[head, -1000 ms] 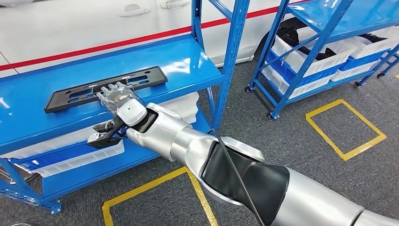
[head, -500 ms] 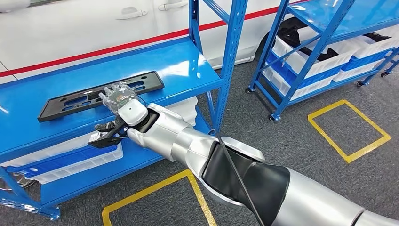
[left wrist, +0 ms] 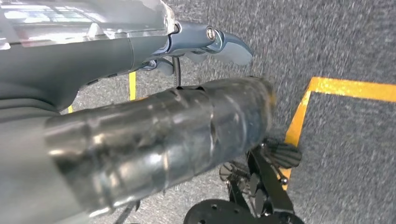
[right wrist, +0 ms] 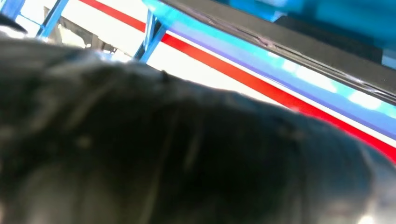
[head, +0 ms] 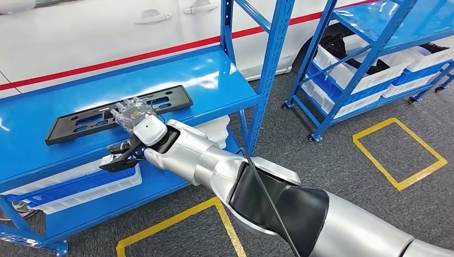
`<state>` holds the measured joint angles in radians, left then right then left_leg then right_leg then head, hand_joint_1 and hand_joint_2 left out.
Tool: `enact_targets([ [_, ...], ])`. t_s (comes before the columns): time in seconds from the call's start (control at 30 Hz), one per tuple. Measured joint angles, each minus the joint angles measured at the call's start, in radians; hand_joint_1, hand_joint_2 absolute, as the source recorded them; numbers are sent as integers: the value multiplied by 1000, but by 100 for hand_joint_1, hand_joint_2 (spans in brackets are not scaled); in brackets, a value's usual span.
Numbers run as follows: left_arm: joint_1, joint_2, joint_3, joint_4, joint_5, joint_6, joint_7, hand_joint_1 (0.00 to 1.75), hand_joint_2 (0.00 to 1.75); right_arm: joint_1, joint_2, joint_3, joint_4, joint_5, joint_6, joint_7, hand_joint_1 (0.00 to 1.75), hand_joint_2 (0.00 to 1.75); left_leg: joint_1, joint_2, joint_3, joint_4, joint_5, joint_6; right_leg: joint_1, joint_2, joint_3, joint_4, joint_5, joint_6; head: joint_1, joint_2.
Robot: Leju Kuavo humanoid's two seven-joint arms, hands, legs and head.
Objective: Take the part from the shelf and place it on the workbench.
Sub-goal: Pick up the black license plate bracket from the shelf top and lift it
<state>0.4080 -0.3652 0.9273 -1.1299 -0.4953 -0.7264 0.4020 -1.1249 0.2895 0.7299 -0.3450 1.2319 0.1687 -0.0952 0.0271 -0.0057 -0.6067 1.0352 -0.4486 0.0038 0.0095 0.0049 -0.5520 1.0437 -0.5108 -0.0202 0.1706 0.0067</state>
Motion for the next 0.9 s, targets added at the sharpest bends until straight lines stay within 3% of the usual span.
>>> enact_targets([
  [0.07,-2,0,3,1,-6,-2,-4,0,0,-2,0,0,0,-3,1,1,0,0,3,1,9,-6,-3,11,-5,0,-38,79,-37,11,0,0],
  [0.13,-6,0,10,1,-12,-4,-7,0,0,2,0,2,1,-6,4,1,0,0,3,1,16,-6,-11,18,-12,-1,-116,211,-81,19,0,0],
  [0.17,-7,0,14,2,-16,-6,-9,0,0,6,0,4,2,-7,6,1,0,0,2,1,20,-6,-15,19,-14,-1,-151,259,-87,21,0,0],
  [0.2,-8,0,17,3,-20,-7,-10,0,0,9,-1,9,2,-7,8,1,0,0,2,0,26,-6,-20,19,-16,-1,-170,272,-71,22,0,0],
  [0.23,-10,0,19,4,-25,-9,-12,0,0,11,-1,13,3,-8,10,0,0,0,2,0,35,-6,-26,17,-16,-1,-170,246,-36,20,0,0],
  [0.3,-13,0,22,7,-33,-12,-16,0,0,12,0,19,4,-9,10,0,0,0,2,-2,53,-7,-39,12,-14,-1,-129,125,52,10,0,0],
  [0.33,-15,0,25,8,-37,-14,-19,0,0,12,0,21,4,-10,10,0,0,0,1,-3,60,-8,-45,8,-10,-1,-107,68,80,3,0,0],
  [0.43,-22,-1,35,12,-48,-17,-24,0,0,14,1,36,4,-10,10,-2,0,0,1,-2,67,-14,-54,-6,2,-1,-79,4,80,-9,0,0],
  [0.53,-31,-1,45,16,-65,-22,-31,0,0,19,4,48,3,-13,9,-4,0,0,2,2,66,2,-71,-19,-7,0,-54,-26,77,-21,0,0],
  [0.6,-37,0,53,19,-81,-27,-39,0,0,21,8,56,3,-17,9,-3,0,0,2,3,18,98,-112,-24,-9,-2,-35,-39,73,-29,0,0],
  [0.67,-42,0,65,23,-96,-32,-46,0,0,29,11,63,5,-21,9,-3,0,0,2,3,-59,219,-145,-29,-7,-3,-24,-39,63,-34,0,0],
  [0.7,-43,0,71,25,-103,-34,-50,0,0,33,11,66,6,-24,9,-3,0,0,2,3,-83,245,-136,-31,-6,-3,-18,-38,57,-34,0,0],
  [0.73,-44,0,77,27,-109,-37,-53,0,0,36,11,68,7,-25,9,-3,0,0,3,3,-91,236,-108,-32,-5,-2,-11,-35,50,-34,0,0],
  [0.8,-47,0,88,31,-121,-42,-58,0,0,38,11,71,8,-27,9,-2,0,0,3,4,-60,130,-24,-31,-6,-1,4,-27,32,-29,0,0],
  [0.83,-49,0,94,33,-126,-46,-61,0,0,37,10,72,9,-27,10,-2,0,0,1,4,-38,75,5,-29,-5,1,7,-20,22,-25,0,0],
  [0.9,-53,0,103,36,-137,-52,-65,0,0,36,9,73,10,-27,10,-2,0,0,-3,4,-11,16,14,-19,-1,2,5,-11,9,-15,0,0],
])
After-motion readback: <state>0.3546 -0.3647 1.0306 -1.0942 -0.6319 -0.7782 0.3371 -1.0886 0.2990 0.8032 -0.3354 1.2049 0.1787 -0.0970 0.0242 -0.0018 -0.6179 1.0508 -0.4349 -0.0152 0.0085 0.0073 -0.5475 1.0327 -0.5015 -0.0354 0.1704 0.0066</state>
